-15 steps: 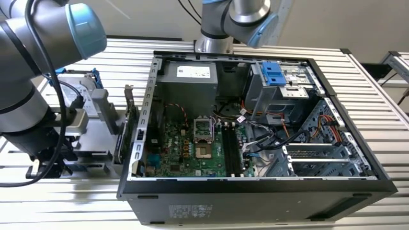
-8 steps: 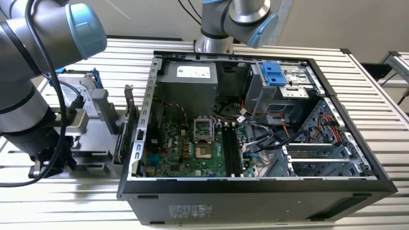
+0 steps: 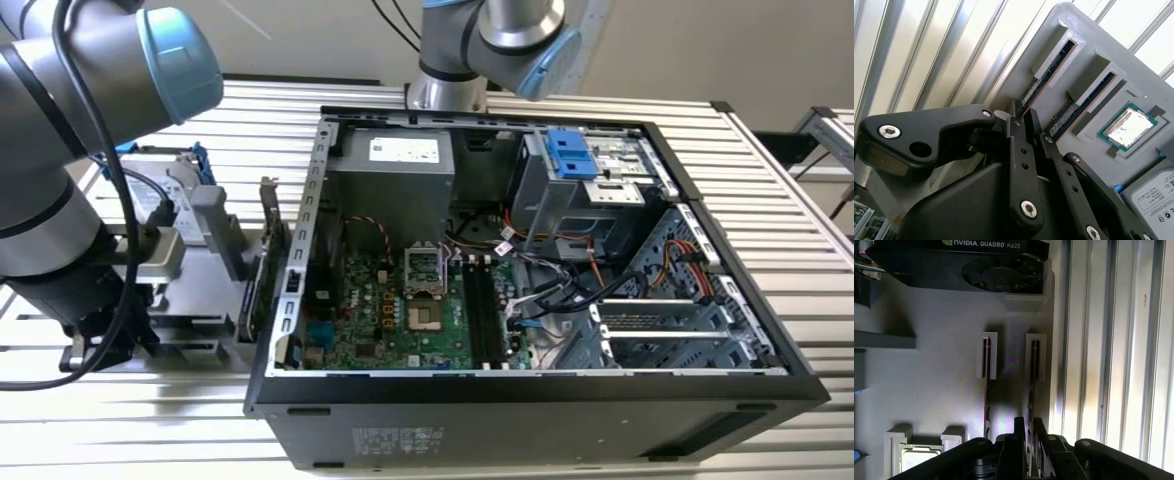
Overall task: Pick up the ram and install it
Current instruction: 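Pick up the ram and move it above insertion slot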
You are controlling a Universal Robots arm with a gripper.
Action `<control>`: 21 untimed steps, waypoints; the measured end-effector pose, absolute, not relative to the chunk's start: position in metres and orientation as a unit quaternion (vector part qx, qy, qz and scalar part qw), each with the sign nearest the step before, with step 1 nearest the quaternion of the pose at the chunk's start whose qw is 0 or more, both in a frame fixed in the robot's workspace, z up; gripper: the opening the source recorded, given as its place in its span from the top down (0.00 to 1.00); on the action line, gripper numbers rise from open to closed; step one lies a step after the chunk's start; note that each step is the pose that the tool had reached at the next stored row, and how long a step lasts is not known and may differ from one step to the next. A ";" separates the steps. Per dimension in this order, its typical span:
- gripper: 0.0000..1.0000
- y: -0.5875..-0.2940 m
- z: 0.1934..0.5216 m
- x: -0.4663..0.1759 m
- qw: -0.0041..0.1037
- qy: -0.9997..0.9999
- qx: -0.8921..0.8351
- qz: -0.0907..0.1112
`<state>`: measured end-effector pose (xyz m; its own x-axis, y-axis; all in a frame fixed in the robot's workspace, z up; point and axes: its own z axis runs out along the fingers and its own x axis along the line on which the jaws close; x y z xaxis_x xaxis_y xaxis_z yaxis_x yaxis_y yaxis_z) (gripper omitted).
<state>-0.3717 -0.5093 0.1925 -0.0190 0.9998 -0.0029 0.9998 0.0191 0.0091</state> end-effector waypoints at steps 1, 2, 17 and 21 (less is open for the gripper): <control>1.00 -0.509 0.192 -0.372 0.004 0.714 0.700 0.002; 1.00 -0.509 0.192 -0.372 0.004 0.714 0.700 0.002; 1.00 -0.509 0.192 -0.372 0.004 0.714 0.700 0.002; 1.00 -0.509 0.192 -0.372 0.004 0.714 0.700 0.002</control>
<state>-0.3717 -0.5092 0.1919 -0.0191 0.9998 -0.0028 0.9998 0.0191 0.0091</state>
